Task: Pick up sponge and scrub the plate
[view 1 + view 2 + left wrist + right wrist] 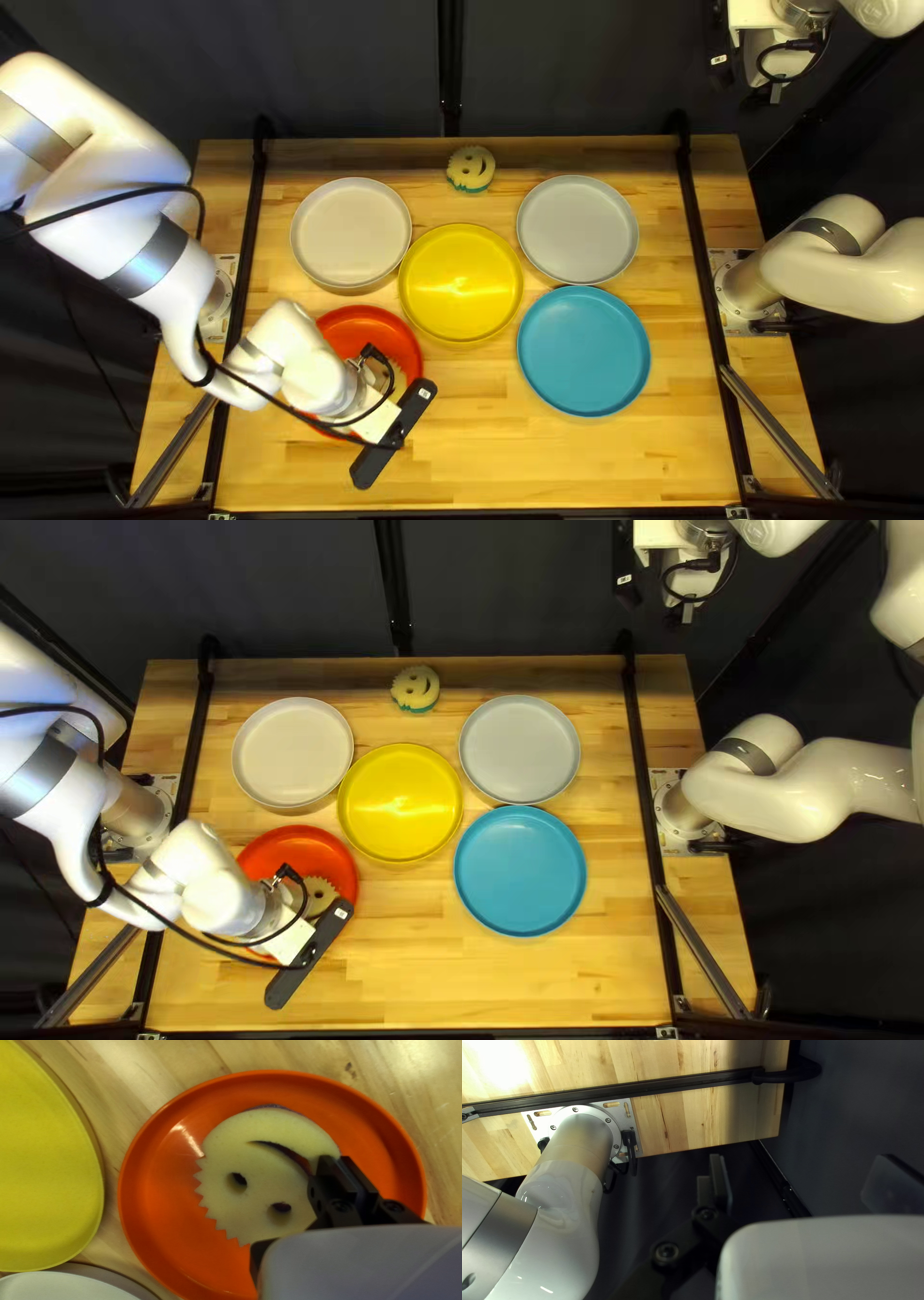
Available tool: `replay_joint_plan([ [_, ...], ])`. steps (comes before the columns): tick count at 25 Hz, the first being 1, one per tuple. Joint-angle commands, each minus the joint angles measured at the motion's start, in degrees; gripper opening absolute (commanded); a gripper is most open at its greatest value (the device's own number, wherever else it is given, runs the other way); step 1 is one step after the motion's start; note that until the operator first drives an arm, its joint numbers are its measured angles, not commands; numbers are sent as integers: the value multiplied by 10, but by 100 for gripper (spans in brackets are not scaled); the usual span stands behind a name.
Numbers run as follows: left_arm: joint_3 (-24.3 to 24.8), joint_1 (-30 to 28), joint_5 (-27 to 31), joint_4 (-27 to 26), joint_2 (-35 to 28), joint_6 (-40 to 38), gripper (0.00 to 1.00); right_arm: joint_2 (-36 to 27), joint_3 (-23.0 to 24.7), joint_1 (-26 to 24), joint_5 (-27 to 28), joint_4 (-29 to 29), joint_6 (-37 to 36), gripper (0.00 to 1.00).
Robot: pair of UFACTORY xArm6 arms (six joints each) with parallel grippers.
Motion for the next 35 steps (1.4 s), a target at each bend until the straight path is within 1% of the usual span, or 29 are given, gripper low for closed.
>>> replay_joint_plan([
  [1,9,14,-9,-13,-5,23,0,0,0,0,0,0,0,100],
  [7,16,-12,-9,-22,-11,2,0,0,0,0,0,0,0,100],
  [16,15,-93,0,-34,-10,-72,0,0,0,0,0,0,0,100],
  [20,17,-106,4,-34,-13,-91,0,0,0,0,0,0,0,100],
  [24,26,-92,-10,-40,-10,-76,0,0,0,0,0,0,0,100],
  [27,32,-66,-6,-42,-23,-48,0,0,0,0,0,0,0,100],
  [30,40,-23,-9,-51,-32,3,0,0,0,0,0,0,0,100],
  [35,51,20,-15,-65,-42,57,0,0,0,0,0,0,0,100],
])
